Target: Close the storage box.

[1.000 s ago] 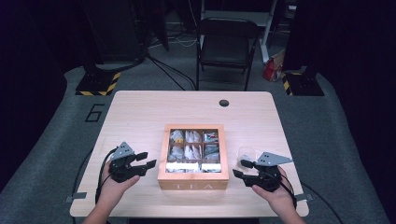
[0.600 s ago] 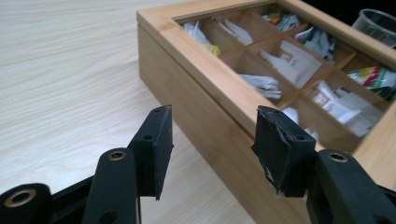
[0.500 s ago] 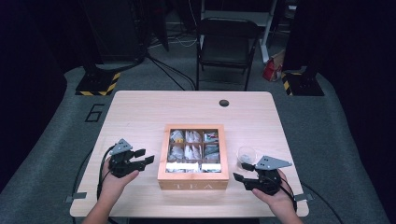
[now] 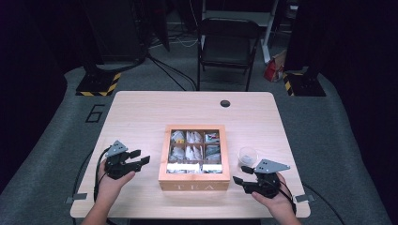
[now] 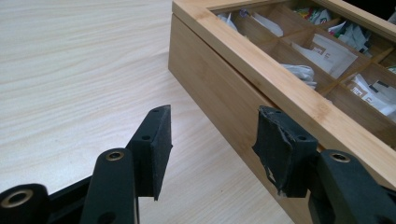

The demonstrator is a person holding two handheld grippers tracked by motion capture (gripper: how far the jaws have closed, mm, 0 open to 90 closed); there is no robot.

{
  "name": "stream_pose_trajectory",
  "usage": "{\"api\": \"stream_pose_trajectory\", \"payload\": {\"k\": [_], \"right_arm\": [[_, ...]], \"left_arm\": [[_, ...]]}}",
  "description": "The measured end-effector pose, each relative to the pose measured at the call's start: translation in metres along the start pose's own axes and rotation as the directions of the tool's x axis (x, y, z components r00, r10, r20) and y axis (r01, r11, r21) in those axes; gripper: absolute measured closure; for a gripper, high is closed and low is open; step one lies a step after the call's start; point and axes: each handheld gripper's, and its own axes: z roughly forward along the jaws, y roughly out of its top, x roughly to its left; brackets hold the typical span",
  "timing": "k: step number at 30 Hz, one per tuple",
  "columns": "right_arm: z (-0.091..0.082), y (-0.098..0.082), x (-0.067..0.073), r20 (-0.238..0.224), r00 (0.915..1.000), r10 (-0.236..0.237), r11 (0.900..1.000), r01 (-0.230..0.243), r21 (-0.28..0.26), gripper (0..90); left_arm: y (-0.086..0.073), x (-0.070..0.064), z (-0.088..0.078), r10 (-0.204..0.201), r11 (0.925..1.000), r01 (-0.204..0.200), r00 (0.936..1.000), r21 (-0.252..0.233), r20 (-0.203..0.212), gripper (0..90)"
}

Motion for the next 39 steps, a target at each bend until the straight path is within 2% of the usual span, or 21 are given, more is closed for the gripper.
{"api": "stream_pose_trajectory", "payload": {"k": [4, 9, 10, 16, 23, 26, 27, 29, 39], "right_arm": [[0.001, -0.003, 0.000, -0.004, 1.0000, 0.005, 1.000, -0.005, 0.013, 44.2], [0.005, -0.006, 0.004, -0.005, 0.9998, -0.021, 0.999, 0.022, 0.032, 42.4], [0.006, -0.006, 0.004, -0.009, 0.9997, -0.024, 0.999, 0.024, 0.035, 41.7], [0.009, -0.008, 0.005, -0.019, 0.9979, -0.061, 0.996, 0.062, 0.057, 39.9], [0.011, -0.009, 0.004, -0.030, 0.9974, -0.065, 0.995, 0.067, 0.076, 39.6], [0.012, -0.010, 0.003, -0.032, 0.9960, -0.084, 0.993, 0.086, 0.083, 39.6], [0.011, -0.011, 0.003, -0.035, 0.9967, -0.074, 0.993, 0.077, 0.091, 39.5], [0.011, -0.011, 0.003, -0.038, 0.9959, -0.082, 0.992, 0.085, 0.093, 39.5], [0.012, -0.015, 0.005, -0.040, 0.9952, -0.089, 0.989, 0.093, 0.116, 39.3]], "left_arm": [[-0.006, 0.001, 0.003, -0.007, 0.9999, 0.007, 1.0000, 0.015, 0.007, 44.3], [-0.009, 0.002, 0.007, 0.023, 0.9983, -0.022, 0.9997, 0.054, -0.004, 44.3], [-0.011, 0.002, 0.008, 0.013, 0.9990, -0.013, 0.9999, 0.042, -0.008, 44.0], [-0.012, 0.002, 0.009, 0.005, 0.9990, -0.005, 0.9999, 0.044, -0.012, 41.4], [-0.013, 0.001, 0.012, 0.009, 0.9979, -0.009, 1.0000, 0.065, 0.003, 41.4], [-0.012, 0.000, 0.014, 0.011, 0.9975, -0.011, 0.9999, 0.070, 0.008, 41.4], [-0.012, 0.000, 0.014, 0.011, 0.9974, -0.012, 0.9999, 0.071, 0.010, 41.3], [-0.012, -0.001, 0.016, 0.009, 0.9981, -0.009, 0.9999, 0.060, 0.006, 41.4], [-0.008, 0.001, 0.018, 0.020, 0.9971, -0.021, 0.9997, 0.073, 0.016, 41.3]]}}
